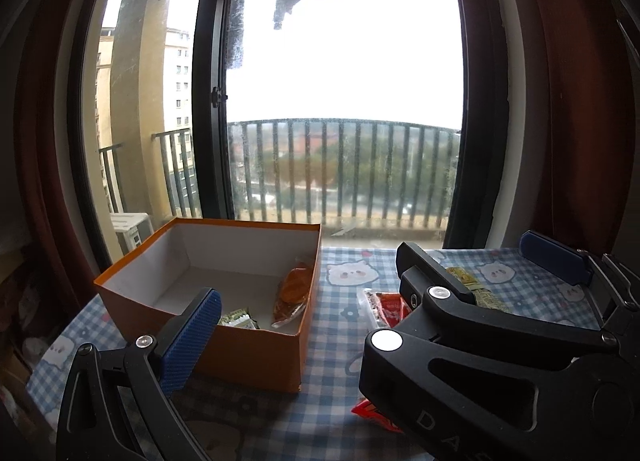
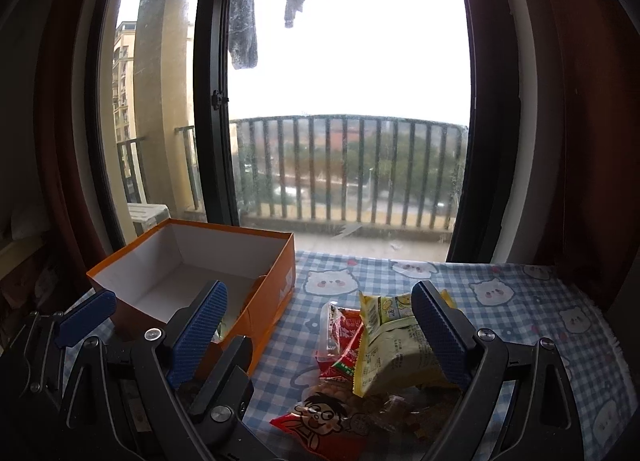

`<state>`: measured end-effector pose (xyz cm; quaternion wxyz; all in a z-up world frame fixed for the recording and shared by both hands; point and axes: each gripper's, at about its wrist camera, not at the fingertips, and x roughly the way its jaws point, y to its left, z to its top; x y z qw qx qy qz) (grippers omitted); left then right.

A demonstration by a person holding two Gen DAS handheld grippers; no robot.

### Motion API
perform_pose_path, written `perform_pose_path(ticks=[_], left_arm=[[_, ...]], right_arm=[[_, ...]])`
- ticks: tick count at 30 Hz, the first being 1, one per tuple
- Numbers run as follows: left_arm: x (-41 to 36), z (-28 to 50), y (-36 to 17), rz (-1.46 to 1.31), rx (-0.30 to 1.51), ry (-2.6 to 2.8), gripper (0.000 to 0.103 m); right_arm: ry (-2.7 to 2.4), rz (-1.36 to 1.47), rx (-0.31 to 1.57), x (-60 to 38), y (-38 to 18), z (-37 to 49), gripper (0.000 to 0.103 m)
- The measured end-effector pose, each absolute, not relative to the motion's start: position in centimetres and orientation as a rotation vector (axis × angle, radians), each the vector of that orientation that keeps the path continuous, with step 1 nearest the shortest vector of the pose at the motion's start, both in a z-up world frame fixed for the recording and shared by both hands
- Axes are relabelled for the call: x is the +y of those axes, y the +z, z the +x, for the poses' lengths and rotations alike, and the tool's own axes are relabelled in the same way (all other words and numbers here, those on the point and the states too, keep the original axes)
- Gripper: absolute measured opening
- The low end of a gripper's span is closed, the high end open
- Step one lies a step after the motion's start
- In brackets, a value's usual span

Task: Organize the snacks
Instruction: 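Withdraw both tools from the box back toward the snack pile, then lower the right tool onto a clear cake packet while the left tool reaches the red cartoon bag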

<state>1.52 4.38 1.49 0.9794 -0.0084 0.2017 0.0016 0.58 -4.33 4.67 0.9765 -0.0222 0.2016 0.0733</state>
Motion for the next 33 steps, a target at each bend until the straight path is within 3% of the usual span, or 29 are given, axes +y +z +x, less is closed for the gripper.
perform_pose_path(ticks=[17, 33], left_arm=[[0.6, 0.2, -3.4, -0.035, 0.429, -0.118, 0.102], [-2.6, 1.5, -8.1, 0.046, 0.571, -0.136, 0.102]], right_arm=[[0.109, 0.016, 0.367, -10.0, 0.6, -3.2, 0.095], [0.055, 0.09, 0.481, -13.5, -5.3, -2.1, 0.095]])
